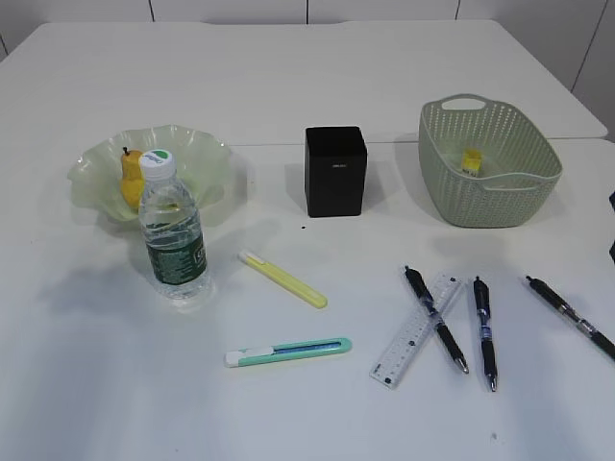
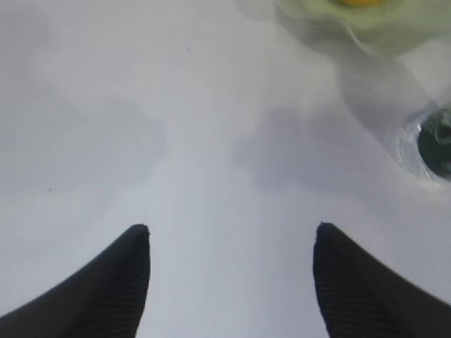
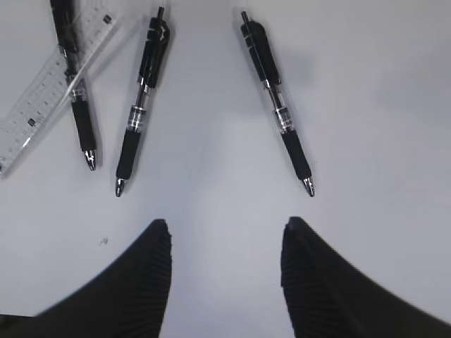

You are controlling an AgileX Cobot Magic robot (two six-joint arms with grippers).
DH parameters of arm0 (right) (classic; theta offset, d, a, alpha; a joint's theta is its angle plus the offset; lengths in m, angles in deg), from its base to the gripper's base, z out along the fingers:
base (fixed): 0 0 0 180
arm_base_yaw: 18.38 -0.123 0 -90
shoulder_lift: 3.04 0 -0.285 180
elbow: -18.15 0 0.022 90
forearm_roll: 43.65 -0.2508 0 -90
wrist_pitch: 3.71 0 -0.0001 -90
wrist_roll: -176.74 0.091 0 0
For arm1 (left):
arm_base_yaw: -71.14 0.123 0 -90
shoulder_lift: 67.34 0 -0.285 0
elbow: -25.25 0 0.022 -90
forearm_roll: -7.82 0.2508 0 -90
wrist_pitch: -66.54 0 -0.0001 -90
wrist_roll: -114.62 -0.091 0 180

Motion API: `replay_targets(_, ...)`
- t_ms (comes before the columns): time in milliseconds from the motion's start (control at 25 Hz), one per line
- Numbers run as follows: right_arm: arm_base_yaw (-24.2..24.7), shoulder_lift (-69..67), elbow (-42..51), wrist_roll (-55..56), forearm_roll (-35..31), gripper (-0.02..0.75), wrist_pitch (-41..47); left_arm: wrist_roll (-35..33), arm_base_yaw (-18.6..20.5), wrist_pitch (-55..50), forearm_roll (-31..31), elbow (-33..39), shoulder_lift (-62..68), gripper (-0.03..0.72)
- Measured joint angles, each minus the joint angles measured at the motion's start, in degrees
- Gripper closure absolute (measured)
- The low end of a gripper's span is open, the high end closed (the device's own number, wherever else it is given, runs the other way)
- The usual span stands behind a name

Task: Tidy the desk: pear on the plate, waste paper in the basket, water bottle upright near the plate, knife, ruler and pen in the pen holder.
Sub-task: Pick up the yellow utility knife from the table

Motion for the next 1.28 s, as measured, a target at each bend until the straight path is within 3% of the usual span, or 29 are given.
replay_targets(160,-2.05,0.00,-2.30,-0.22,-0.27,0.360,0.22,-6.15,0.00,-8.04,-6.99,-1.17,-0.18,0.178)
replay_targets(480,-12.81,-4.70,-10.59,0.82,0.34,0.360,1.93,-7.24,0.00,-10.63,-8.30,-1.26,-0.27,0.178)
replay_targets(920,-27.10,-27.89,-39.08,3.63,6.94,0.360,9.04,-7.24,0.00,-10.45,-9.88,-1.26,-0.27,0.179)
replay_targets(1280,-30.43,-40.31,-53.51,4.24,6.53,0.360,9.30,-7.24,0.00,-10.45,-11.93,-1.26,-0.27,0.185)
